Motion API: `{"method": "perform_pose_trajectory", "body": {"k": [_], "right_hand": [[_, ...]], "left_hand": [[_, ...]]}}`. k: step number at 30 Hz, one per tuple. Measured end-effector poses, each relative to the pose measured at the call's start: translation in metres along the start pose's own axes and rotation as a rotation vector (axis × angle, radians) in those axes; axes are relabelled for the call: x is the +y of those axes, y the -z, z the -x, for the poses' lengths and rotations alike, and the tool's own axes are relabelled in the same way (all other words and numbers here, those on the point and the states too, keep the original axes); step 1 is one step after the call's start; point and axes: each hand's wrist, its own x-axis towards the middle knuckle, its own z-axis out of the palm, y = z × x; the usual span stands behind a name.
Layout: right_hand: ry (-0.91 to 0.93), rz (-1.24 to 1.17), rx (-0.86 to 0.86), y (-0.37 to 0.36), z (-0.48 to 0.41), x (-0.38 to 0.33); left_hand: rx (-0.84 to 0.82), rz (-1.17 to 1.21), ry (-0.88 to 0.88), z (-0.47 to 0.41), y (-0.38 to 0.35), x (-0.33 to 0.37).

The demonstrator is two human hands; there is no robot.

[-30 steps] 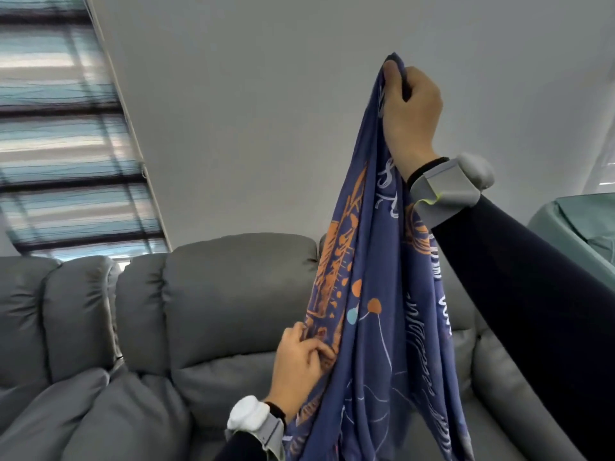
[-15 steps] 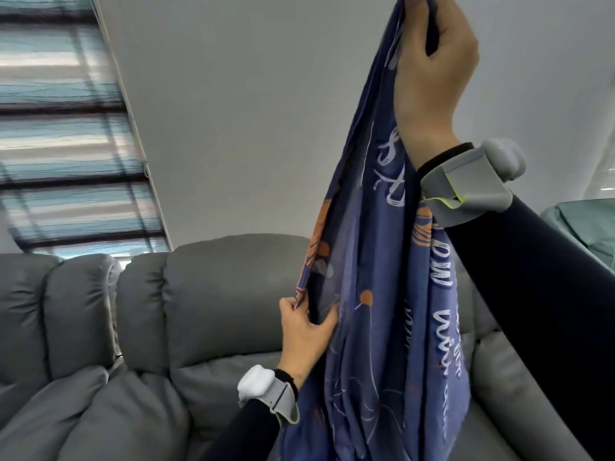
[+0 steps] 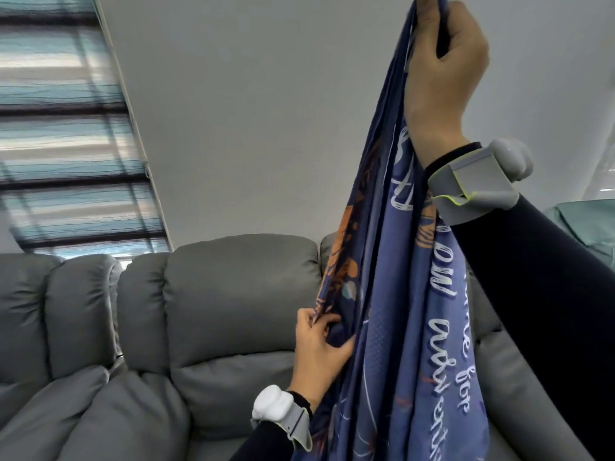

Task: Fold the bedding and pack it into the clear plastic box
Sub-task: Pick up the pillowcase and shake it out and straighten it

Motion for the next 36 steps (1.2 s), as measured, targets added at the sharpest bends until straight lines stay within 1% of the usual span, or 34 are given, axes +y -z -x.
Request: {"method": "perform_pose_trajectory", "body": {"k": [2,5,6,8,10,13,14,15,16,17,18,19,20,21,22,23,24,25,26,28,29,30,31,33,34,35,36], "right_hand": [[-0.013,-0.006,0.004,-0.001,0.002,-0.002],[0.016,-0.016,0.025,0.000,0.001,-0.004],[0.025,-0.002,0.032,0.002,-0.001,-0.003],[0.014,0.046,0.044,0.009,-0.006,0.004],[-0.032,0.125,0.053,0.017,-0.009,0.018],[-0.134,0.281,0.011,0.026,-0.008,0.045],[-0.181,0.344,-0.024,0.028,-0.006,0.055],[-0.225,0.400,-0.063,0.030,-0.004,0.063],[-0.265,0.445,-0.102,0.033,-0.002,0.072],[-0.304,0.473,-0.132,0.035,0.000,0.079],[-0.335,0.483,-0.146,0.036,0.002,0.085],[-0.359,0.473,-0.142,0.038,0.003,0.090],[-0.378,0.449,-0.126,0.039,0.002,0.093],[-0.398,0.429,-0.112,0.039,0.001,0.093],[-0.408,0.428,-0.103,0.040,-0.002,0.093],[-0.418,0.426,-0.105,0.041,-0.004,0.092],[-0.426,0.423,-0.107,0.041,-0.006,0.092],[-0.433,0.418,-0.104,0.042,-0.007,0.093],[-0.436,0.412,-0.098,0.043,-0.008,0.095],[-0.450,0.404,-0.103,0.045,-0.004,0.097],[-0.457,0.409,-0.119,0.045,-0.001,0.099],[-0.460,0.417,-0.140,0.044,0.002,0.099],[-0.456,0.427,-0.166,0.042,0.006,0.101],[-0.447,0.417,-0.207,0.036,0.013,0.100],[-0.443,0.392,-0.204,0.032,0.014,0.097],[-0.445,0.359,-0.185,0.029,0.013,0.094],[-0.447,0.332,-0.159,0.027,0.010,0.090]], "left_hand": [[-0.019,-0.010,-0.005,0.007,-0.010,-0.002],[-0.030,-0.016,-0.026,0.008,-0.015,-0.007],[-0.049,0.008,-0.057,0.008,-0.013,-0.011],[-0.142,0.090,-0.058,0.009,0.000,-0.018],[-0.230,0.165,0.003,0.009,0.023,-0.026],[-0.267,0.202,0.151,-0.005,0.072,-0.044],[-0.253,0.166,0.180,-0.015,0.090,-0.050],[-0.199,0.099,0.196,-0.028,0.107,-0.053],[-0.112,0.037,0.205,-0.044,0.122,-0.056],[0.011,-0.030,0.219,-0.059,0.137,-0.055],[0.130,-0.062,0.221,-0.072,0.148,-0.050],[0.203,-0.081,0.189,-0.080,0.155,-0.045],[0.171,-0.112,0.129,-0.084,0.158,-0.038],[0.025,-0.182,0.048,-0.080,0.156,-0.031],[-0.209,-0.233,-0.036,-0.069,0.149,-0.025],[-0.449,-0.238,-0.073,-0.054,0.144,-0.018],[-0.649,-0.204,-0.065,-0.039,0.141,-0.013],[-0.778,-0.166,-0.040,-0.030,0.143,-0.011],[-0.819,-0.120,0.012,-0.031,0.148,-0.010],[-0.729,-0.042,0.121,-0.047,0.170,-0.018],[-0.627,-0.037,0.178,-0.061,0.183,-0.024],[-0.485,-0.093,0.215,-0.077,0.197,-0.030],[-0.322,-0.204,0.193,-0.094,0.209,-0.033],[0.087,-0.437,0.153,-0.119,0.226,-0.031],[0.284,-0.482,0.127,-0.124,0.228,-0.026],[0.393,-0.502,0.090,-0.124,0.227,-0.024],[0.378,-0.526,0.042,-0.118,0.221,-0.025]]}}
